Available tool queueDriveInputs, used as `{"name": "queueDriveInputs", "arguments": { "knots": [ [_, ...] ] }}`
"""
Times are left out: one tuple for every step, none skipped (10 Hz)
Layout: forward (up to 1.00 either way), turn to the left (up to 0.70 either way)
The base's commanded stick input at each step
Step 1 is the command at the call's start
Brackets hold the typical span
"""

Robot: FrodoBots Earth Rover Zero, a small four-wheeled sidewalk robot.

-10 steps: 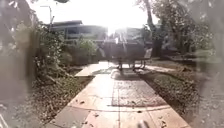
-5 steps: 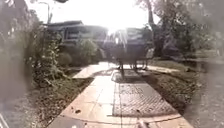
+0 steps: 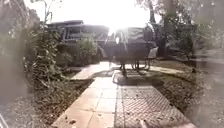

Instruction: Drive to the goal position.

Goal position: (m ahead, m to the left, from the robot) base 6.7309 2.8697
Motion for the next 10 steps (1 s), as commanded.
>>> {"name": "queueDriveInputs", "arguments": {
  "knots": [
    [0.50,0.00],
    [0.50,0.00],
    [0.50,0.00],
    [0.50,0.00],
    [0.50,0.00],
    [0.50,0.00],
    [0.50,0.00],
    [0.50,0.00],
    [0.50,0.00],
    [0.50,0.00]
  ]
}}
